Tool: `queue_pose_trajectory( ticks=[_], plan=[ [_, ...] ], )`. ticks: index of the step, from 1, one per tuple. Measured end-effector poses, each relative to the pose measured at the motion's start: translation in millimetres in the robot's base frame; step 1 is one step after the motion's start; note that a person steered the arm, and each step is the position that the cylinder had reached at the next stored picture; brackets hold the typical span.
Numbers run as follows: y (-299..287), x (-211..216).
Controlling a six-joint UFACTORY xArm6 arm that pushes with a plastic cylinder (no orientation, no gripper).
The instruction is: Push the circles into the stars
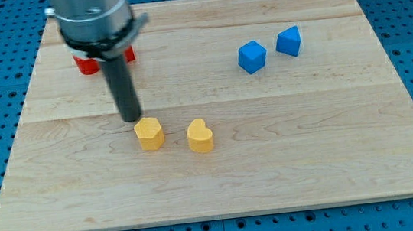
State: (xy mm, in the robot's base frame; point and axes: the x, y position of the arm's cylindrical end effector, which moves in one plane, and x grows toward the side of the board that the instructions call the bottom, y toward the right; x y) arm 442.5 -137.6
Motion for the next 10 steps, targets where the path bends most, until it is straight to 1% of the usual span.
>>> queue_pose_trajectory(
  ticks=[2,3,5,6,7,8,9,10],
  plan=[
    [-20.5,-80.2],
    [-20.5,-82.6],
    [-66.0,-80.3],
    [-67.5,-83.5],
    [-67.5,-99.5],
    [-67.5,-100.6],
    [-67.5,-112.7],
    [-66.2,-132.4]
  ],
)
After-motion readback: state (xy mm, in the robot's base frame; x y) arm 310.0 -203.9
